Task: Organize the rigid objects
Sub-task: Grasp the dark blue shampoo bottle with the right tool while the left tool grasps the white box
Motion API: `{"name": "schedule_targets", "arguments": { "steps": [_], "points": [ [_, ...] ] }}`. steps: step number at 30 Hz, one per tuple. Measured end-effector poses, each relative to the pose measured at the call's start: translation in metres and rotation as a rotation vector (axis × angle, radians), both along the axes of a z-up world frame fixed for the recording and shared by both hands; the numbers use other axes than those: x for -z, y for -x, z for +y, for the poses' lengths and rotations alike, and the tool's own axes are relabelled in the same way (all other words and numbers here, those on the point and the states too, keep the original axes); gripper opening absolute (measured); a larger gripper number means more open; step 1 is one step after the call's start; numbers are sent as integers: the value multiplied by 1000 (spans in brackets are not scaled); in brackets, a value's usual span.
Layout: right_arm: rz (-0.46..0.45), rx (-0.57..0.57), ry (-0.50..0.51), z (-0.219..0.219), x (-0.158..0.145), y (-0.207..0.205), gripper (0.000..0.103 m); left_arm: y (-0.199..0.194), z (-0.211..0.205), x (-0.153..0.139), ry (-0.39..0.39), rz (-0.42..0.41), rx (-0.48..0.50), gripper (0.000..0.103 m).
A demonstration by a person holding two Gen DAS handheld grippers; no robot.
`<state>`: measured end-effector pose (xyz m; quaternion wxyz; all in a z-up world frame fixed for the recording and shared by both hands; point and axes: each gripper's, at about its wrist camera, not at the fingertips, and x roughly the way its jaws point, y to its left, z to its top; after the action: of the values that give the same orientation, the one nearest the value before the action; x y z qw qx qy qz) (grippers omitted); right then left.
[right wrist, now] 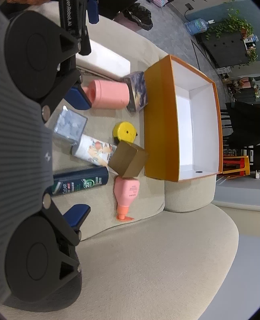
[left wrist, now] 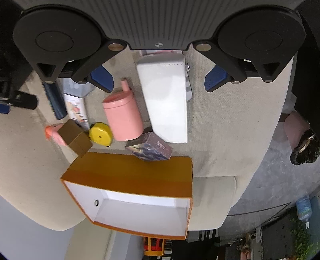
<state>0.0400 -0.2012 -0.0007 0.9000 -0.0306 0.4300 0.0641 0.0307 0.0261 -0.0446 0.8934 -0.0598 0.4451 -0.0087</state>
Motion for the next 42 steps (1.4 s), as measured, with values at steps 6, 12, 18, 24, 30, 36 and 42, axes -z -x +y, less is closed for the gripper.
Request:
{"name": "schedule_targets", "arguments": {
  "steps": [6,12,18,24,30,36,42],
  "points": [
    [-39,2,55,-8,11,-11,99,-16,-1,13,-28,20,19,103],
    [21,25,18,-19,25,-26,99,-26,-6,23,-65,39,38,103],
    [191,80,20,-25,42,-51,99,-36,-2,31,-67,56,20,103],
    [319,-2,176,-9,64,-76,83,-43,-1,38,-87,71,29,103],
    [355,-70,262,5,81,-90,60,-47,-2,44,-83,70,59,103],
    [393,-102,255,9,95,-100,51,-53,-3,50,-80,83,84,90],
    [393,-103,235,7,97,-101,47,-51,3,49,-53,75,83,80]
  ]
}}
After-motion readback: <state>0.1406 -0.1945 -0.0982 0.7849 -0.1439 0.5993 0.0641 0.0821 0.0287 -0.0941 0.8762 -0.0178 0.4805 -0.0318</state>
